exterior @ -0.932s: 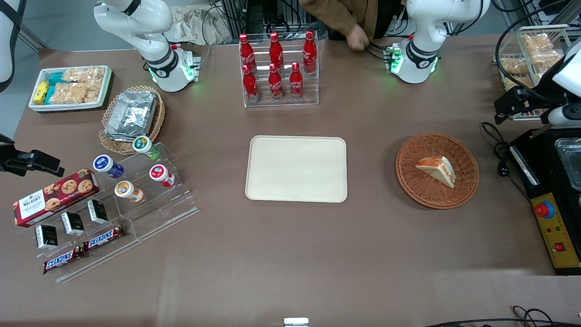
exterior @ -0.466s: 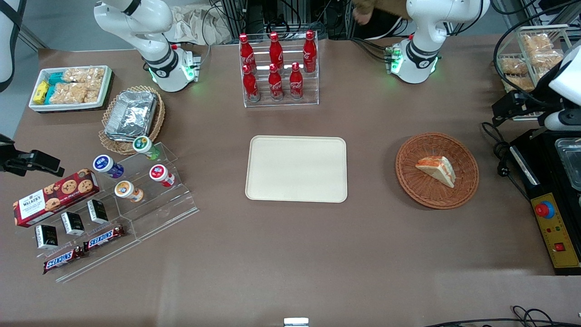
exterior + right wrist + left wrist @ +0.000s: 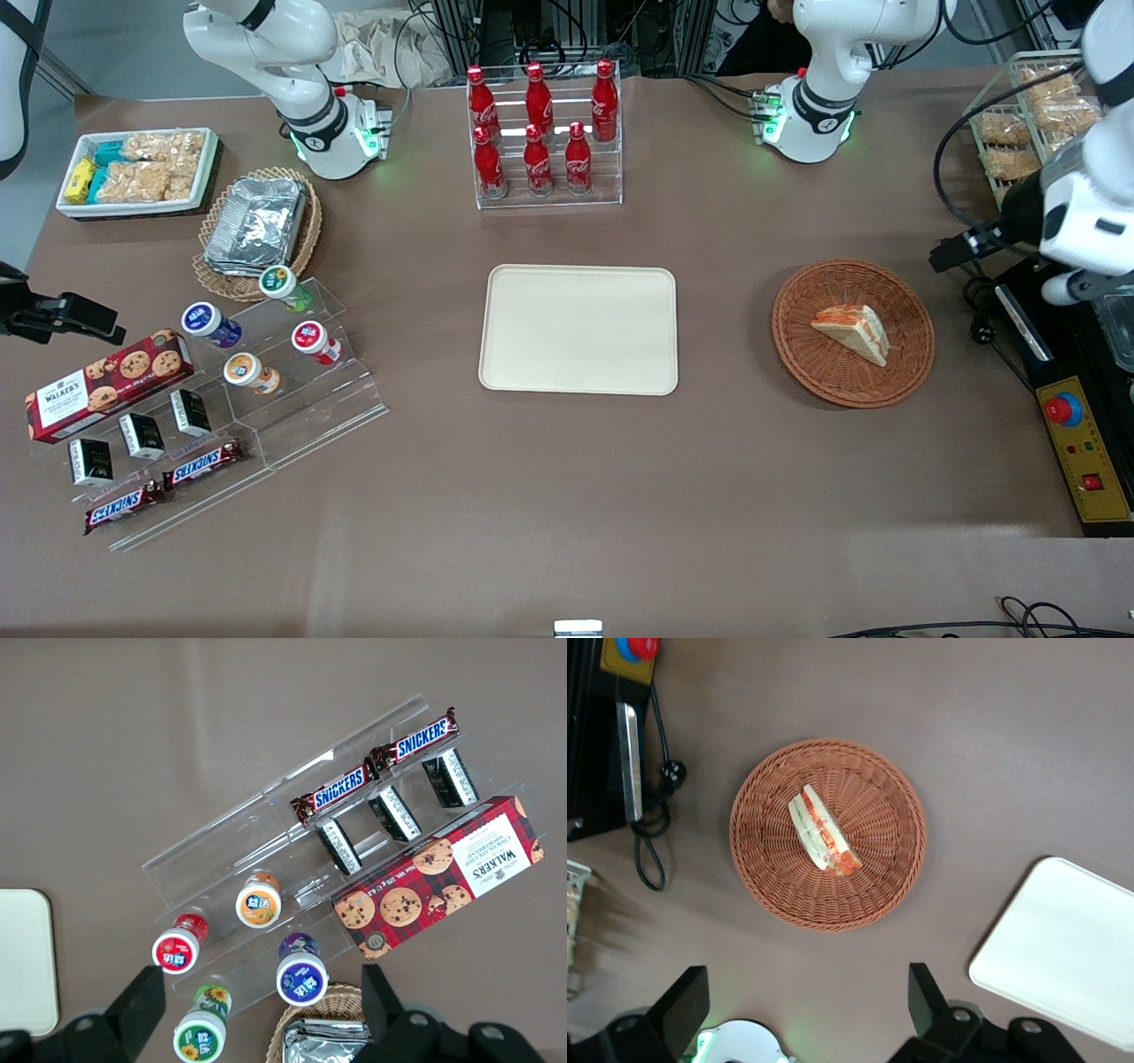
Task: Place sandwich from basket to tray
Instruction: 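Move the left gripper toward the wicker basket with the sandwich, then lower the open left gripper over the wrapped sandwich in the basket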
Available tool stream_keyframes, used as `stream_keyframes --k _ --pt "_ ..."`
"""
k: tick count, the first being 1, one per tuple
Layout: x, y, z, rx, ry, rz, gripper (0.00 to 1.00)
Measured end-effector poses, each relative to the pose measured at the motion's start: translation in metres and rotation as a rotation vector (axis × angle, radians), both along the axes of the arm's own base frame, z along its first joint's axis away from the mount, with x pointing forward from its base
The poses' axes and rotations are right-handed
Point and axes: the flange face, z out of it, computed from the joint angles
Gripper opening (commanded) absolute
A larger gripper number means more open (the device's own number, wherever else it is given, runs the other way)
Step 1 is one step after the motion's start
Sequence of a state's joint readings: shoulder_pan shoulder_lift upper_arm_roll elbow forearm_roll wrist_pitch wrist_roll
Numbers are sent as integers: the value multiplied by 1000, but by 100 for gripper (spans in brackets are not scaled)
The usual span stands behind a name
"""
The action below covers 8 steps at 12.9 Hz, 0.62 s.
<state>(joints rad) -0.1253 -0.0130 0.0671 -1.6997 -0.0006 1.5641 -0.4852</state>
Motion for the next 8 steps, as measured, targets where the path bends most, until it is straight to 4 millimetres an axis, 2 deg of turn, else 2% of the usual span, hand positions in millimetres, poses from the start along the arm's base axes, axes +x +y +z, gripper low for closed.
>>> stream_keyframes --k 3,5,8 --pt "-12 16 -64 4 -68 163 100" --pt "-24 17 -116 5 -108 270 100" --pt "-36 15 -175 14 -107 376 100"
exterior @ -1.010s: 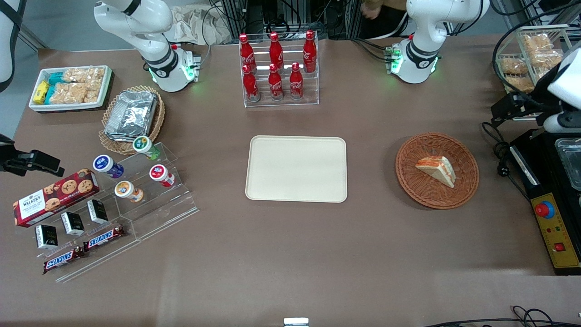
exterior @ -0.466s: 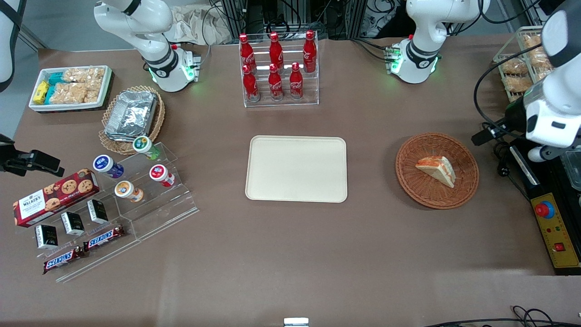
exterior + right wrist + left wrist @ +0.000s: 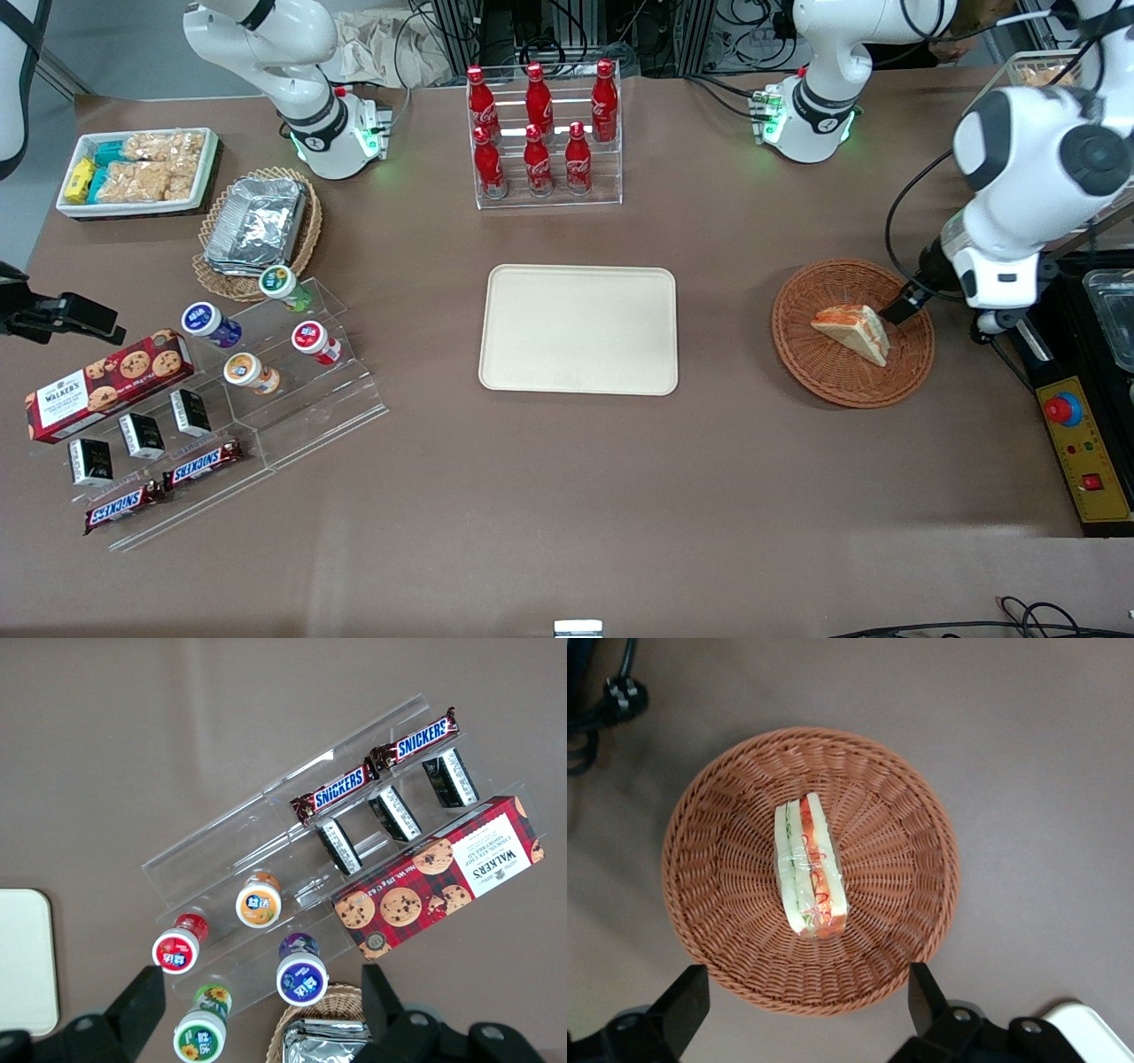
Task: Place sandwich from basket to tray
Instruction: 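Lower the open left gripper over the wrapped sandwich in the basket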
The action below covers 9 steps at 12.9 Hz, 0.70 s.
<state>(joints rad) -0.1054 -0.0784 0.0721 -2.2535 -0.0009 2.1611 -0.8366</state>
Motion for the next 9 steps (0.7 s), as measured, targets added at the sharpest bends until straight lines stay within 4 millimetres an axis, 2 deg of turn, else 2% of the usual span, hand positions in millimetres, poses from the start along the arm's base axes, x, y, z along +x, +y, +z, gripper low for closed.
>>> stream_keyframes --k 5,7,9 --pt "-9 0 -85 6 -28 150 100" --pt "-19 2 -107 9 -23 170 100" --pt "-27 7 -118 9 -20 184 100"
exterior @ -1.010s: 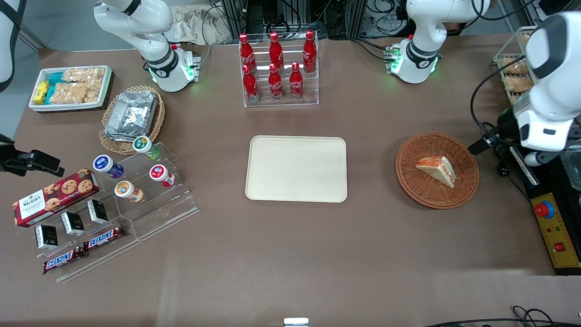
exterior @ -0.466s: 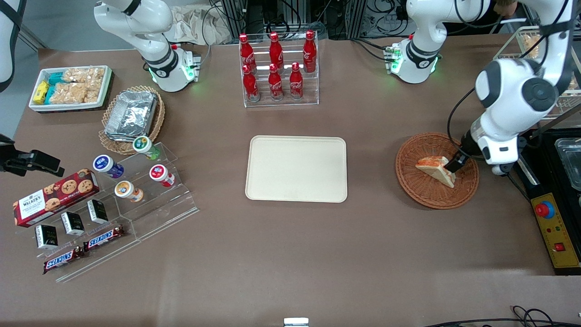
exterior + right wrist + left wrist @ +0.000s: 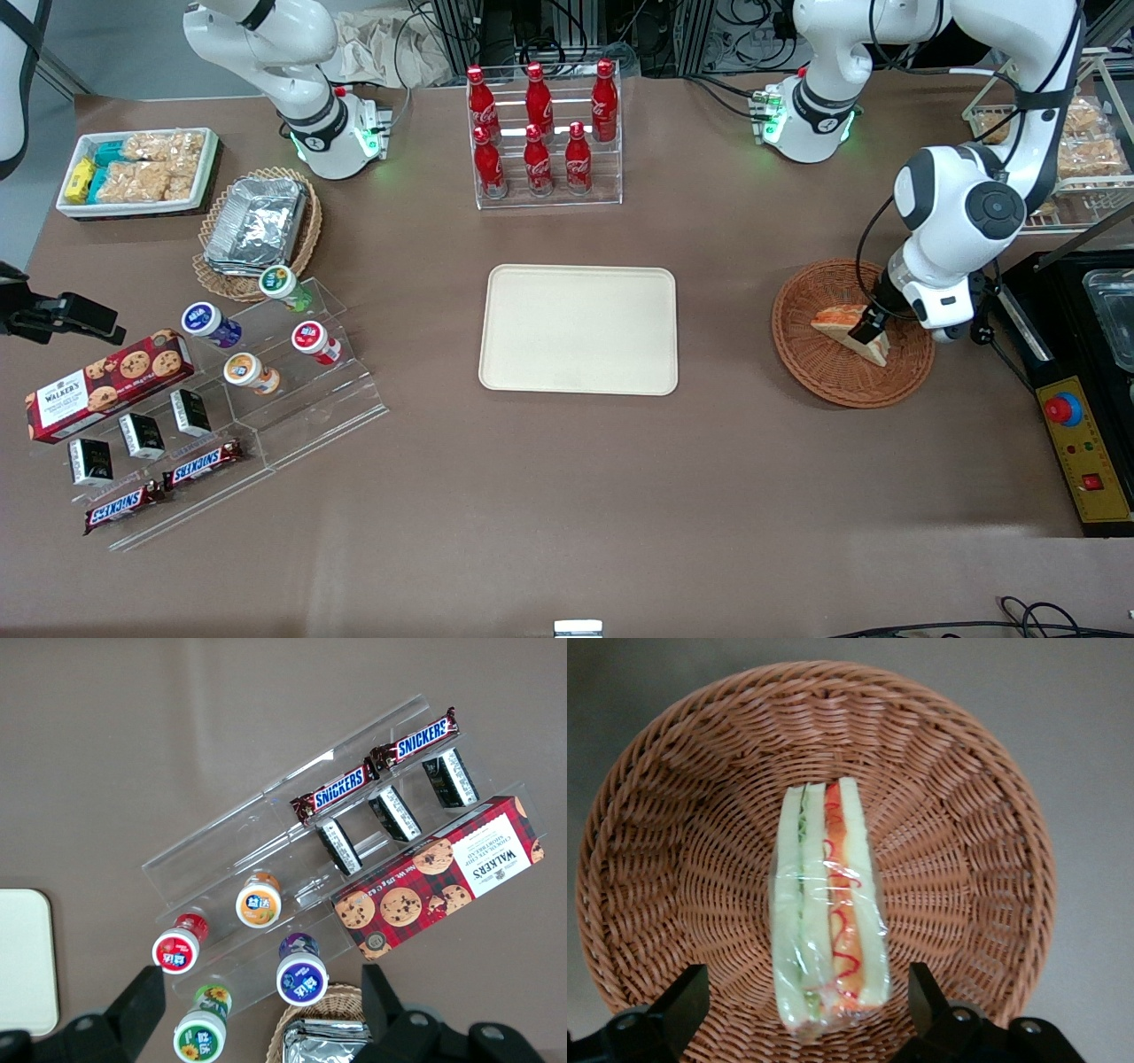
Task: Place sandwich from basket to tray
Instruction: 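Lower the open left gripper over the wrapped sandwich in the basket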
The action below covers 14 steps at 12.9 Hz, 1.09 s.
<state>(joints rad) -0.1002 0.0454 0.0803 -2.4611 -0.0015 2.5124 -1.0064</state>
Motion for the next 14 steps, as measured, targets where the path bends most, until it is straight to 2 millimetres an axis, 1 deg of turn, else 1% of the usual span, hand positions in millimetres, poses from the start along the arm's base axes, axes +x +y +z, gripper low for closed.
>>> stream_keyframes --k 2,3,4,5,6,7,8,12,14 --pt "-6 3 -8 0 -5 7 100" --pt "-9 3 -12 1 -8 8 94" --pt "-11 3 -18 1 -11 9 84" --pt "-11 3 -23 2 -12 9 70" --pt "-11 3 -28 3 -12 9 41" --pt "-11 4 -33 4 -11 11 9" --pt "-11 4 -36 5 -12 16 0" --pt "-8 3 -34 4 -24 34 0" --pt "-3 3 -25 3 -40 36 0"
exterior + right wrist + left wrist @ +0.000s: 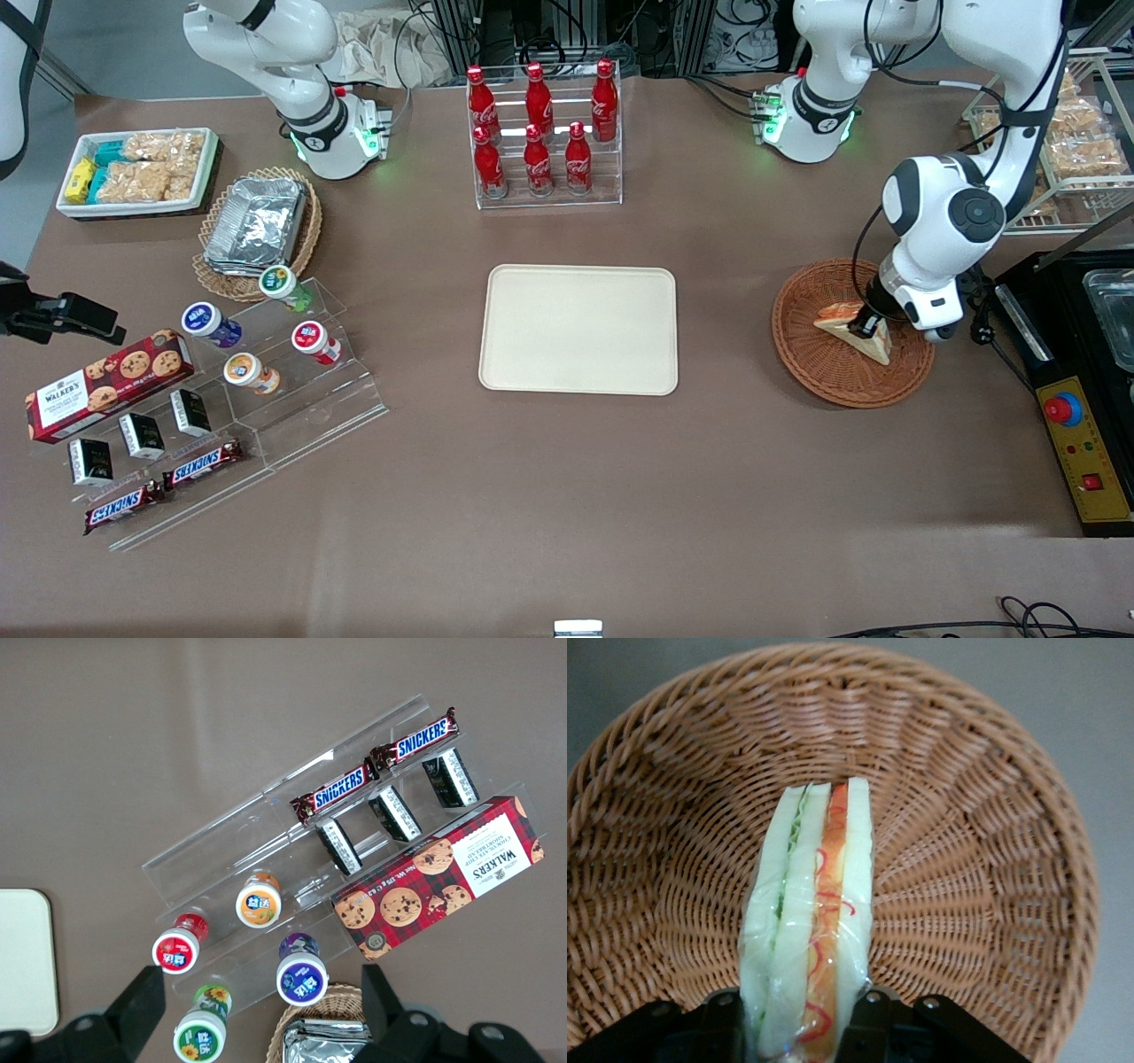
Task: Place sandwich from basket to tray
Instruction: 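Close the left gripper on the sandwich and lift it from the basket, then carry the held sandwich with the left gripper over the cream tray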
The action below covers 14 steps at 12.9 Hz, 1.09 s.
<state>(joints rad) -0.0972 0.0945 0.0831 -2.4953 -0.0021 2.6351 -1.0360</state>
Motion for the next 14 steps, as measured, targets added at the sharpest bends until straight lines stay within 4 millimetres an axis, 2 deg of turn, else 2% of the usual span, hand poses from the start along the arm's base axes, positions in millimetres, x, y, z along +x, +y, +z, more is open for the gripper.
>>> stream_keyframes --k 2,4,5,8,9,11,13,14 --pt "10 -2 26 -2 16 -16 0" --pt "26 -5 74 -4 58 -69 0" --pt "34 -6 103 -5 78 -100 0" --pt "60 -18 211 -7 124 -185 0" --pt "64 -30 243 -5 121 -221 0" --pt "67 -63 292 1 90 -315 0" --pt "64 -111 327 7 42 -434 0" --pt "59 -136 338 9 25 -487 0"
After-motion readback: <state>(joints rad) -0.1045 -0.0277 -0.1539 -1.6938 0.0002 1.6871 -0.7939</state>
